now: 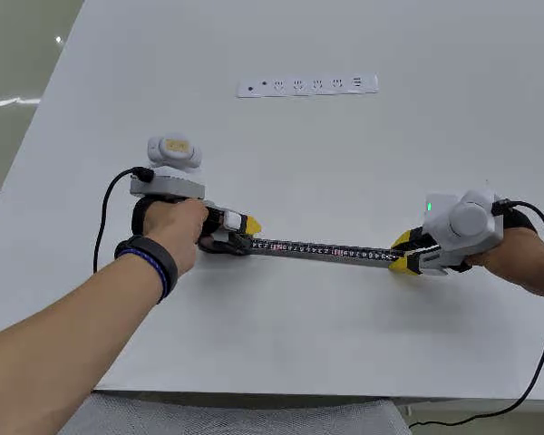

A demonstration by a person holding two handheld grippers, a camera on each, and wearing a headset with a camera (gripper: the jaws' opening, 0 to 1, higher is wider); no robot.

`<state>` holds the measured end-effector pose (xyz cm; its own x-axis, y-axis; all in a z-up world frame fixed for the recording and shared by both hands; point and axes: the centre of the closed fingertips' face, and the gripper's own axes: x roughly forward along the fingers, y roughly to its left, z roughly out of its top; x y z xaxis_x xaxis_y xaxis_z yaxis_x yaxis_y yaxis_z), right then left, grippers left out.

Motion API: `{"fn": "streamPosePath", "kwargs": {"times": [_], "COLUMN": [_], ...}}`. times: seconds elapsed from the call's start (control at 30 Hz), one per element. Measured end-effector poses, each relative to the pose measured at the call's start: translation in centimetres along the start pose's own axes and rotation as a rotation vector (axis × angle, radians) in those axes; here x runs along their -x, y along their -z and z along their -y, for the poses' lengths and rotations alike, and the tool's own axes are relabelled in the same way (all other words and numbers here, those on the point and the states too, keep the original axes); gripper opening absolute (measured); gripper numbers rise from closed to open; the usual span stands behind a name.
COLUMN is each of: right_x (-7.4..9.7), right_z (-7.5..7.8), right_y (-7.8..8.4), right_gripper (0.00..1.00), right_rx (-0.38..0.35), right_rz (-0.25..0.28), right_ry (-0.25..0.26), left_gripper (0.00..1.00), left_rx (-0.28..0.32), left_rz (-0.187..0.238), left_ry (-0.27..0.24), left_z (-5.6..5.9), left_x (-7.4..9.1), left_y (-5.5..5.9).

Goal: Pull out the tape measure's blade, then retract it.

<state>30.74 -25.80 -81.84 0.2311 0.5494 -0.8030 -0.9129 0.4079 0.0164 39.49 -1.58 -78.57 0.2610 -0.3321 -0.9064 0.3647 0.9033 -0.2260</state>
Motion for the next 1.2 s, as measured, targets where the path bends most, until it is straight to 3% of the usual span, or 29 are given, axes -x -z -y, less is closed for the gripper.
{"fn": "streamPosePath", "kwargs": {"times": [0.5,0.8,1.2], "right_x": [0.07,0.05,0.01], "right_z": [-0.1,-0.19,-0.06], "right_y": [0.06,0.04,-0.07], "right_gripper": [0.15,0.15,0.15], "right_rx": [-0.014,-0.006,0.028], "right_rz": [0.02,0.014,-0.005], "right_ry": [0.005,0.007,0.025], "left_gripper": [0.62,0.6,0.59], "left_rx": [-0.007,-0.02,-0.031], "left_rz": [-0.02,0.074,0.064], "left_ry": [-0.066,-0.086,-0.088], "left_z": [-0.77,-0.84,-0.94], "left_x": [-0.8,-0.43,-0.64], "left_y": [0.07,-0.01,-0.2]}}
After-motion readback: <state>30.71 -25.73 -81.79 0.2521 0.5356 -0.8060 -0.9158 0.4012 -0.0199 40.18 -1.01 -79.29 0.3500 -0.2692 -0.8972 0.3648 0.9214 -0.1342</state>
